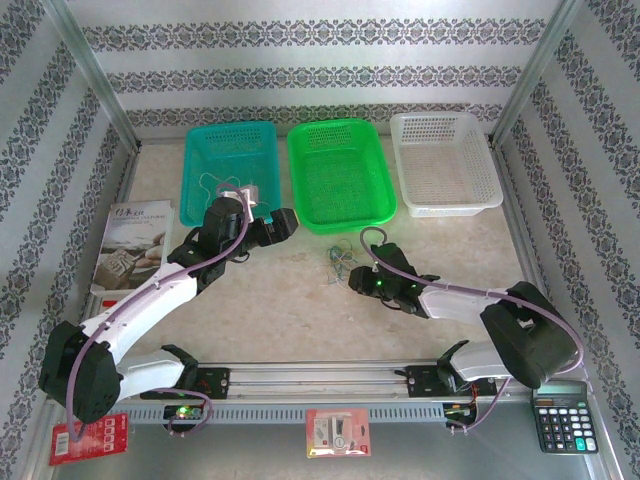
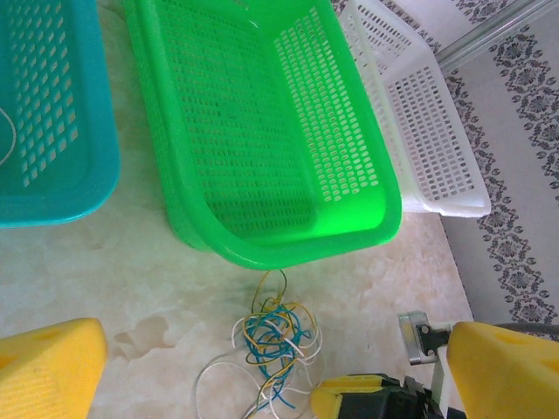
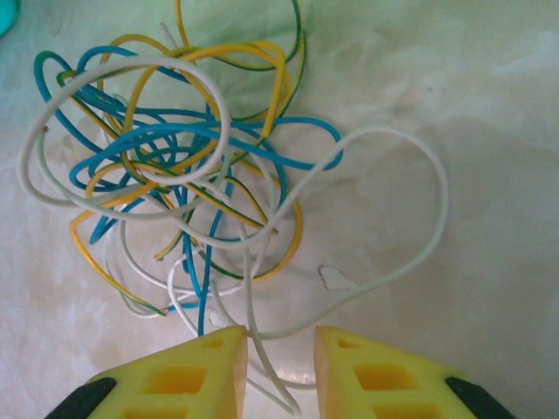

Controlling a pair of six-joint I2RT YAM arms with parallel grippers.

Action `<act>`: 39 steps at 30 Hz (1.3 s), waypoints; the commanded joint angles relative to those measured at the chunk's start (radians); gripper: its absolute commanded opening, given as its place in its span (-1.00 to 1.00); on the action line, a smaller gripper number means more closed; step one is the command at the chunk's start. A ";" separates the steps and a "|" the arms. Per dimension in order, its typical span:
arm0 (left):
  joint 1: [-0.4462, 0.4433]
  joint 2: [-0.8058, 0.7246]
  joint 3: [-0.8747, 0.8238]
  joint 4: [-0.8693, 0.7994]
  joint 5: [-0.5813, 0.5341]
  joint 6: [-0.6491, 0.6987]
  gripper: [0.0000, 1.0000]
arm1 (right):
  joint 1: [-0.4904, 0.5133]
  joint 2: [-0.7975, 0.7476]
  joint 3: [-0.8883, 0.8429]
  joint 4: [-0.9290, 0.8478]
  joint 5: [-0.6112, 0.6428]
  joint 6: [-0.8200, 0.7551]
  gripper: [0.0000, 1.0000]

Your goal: Untangle the cables

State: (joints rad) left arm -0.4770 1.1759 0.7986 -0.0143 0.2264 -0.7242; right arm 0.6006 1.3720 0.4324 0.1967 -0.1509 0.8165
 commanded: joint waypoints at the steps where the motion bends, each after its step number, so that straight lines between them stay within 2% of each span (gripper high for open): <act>1: -0.018 0.010 0.016 0.034 -0.013 -0.015 1.00 | 0.014 0.028 0.025 0.054 -0.010 0.021 -0.48; 4: -0.023 0.016 0.016 0.036 -0.013 -0.015 1.00 | 0.015 0.039 0.026 0.067 -0.017 0.025 -0.52; 7: -0.027 0.017 0.016 0.041 -0.014 -0.016 1.00 | 0.015 0.027 0.019 0.067 -0.017 0.031 -0.66; 11: -0.028 0.017 0.016 0.043 -0.018 -0.020 1.00 | 0.006 -0.018 0.005 0.066 -0.045 0.048 -1.00; 16: -0.028 0.020 0.043 -0.006 0.004 -0.017 1.00 | -0.017 -0.117 0.013 0.076 -0.136 0.098 -1.00; 21: -0.029 0.035 0.071 -0.047 0.076 -0.043 1.00 | -0.045 -0.180 0.053 0.092 -0.224 0.143 -1.00; 26: -0.028 0.045 0.068 -0.015 0.131 -0.088 1.00 | -0.069 -0.158 0.073 0.201 -0.294 0.224 -1.00; 31: -0.028 0.058 0.040 0.038 0.178 -0.139 0.99 | -0.070 -0.131 0.088 0.283 -0.312 0.277 -1.00; 39: -0.045 0.108 -0.003 0.173 0.233 -0.220 0.58 | -0.064 -0.126 0.100 0.341 -0.320 0.312 -1.00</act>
State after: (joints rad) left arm -0.4995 1.2636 0.8066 0.0673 0.4191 -0.9012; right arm 0.5385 1.2411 0.5018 0.4740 -0.4522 1.1057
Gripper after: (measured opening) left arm 0.806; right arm 0.056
